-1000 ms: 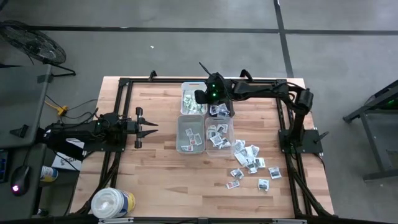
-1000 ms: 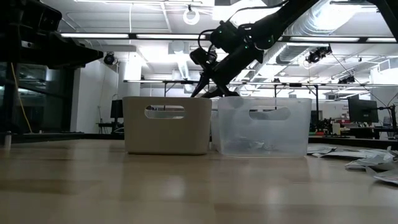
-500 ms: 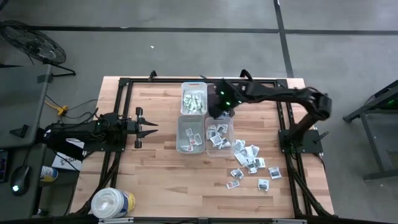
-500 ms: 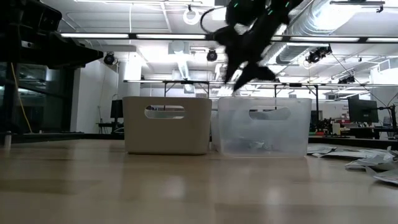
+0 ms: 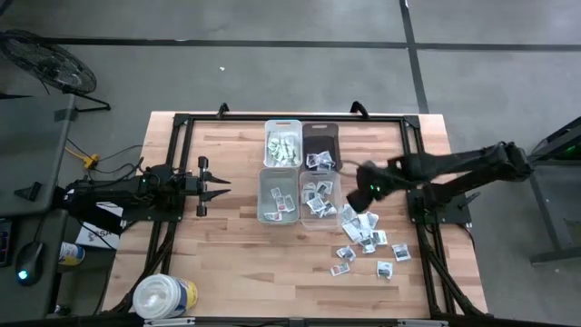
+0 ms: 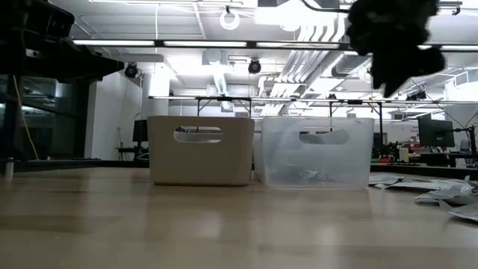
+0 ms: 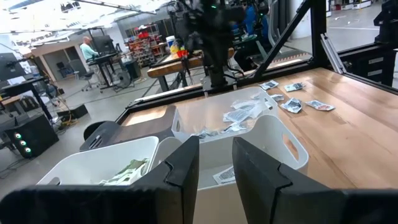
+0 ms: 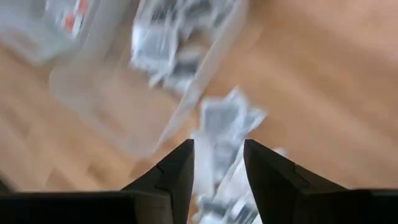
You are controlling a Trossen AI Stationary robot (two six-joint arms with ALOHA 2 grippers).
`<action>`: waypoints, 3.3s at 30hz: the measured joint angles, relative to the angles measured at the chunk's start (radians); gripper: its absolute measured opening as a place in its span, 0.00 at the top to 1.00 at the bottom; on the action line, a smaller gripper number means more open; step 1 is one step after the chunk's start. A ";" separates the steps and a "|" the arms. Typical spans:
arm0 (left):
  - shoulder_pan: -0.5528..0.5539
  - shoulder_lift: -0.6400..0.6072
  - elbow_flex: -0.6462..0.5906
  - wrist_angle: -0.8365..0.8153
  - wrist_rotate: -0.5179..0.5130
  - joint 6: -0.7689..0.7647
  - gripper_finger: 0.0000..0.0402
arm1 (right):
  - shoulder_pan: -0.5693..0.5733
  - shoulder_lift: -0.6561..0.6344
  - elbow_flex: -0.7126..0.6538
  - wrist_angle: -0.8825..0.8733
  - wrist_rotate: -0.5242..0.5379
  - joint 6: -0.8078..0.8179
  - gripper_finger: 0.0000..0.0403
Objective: Pick & Place First Aid Supplies
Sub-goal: Put the orange ointment pack into the gray bin
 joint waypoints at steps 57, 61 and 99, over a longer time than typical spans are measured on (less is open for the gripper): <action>0.000 0.000 0.000 0.000 0.000 0.000 0.76 | 0.646 0.517 -0.193 0.861 0.190 -0.802 0.67; 0.000 0.000 0.000 0.000 0.000 0.000 0.76 | 0.646 0.536 -0.189 0.871 0.191 -0.798 0.67; 0.000 0.000 0.000 0.000 0.000 0.000 0.76 | 0.628 0.489 -0.022 0.808 0.124 -0.608 1.00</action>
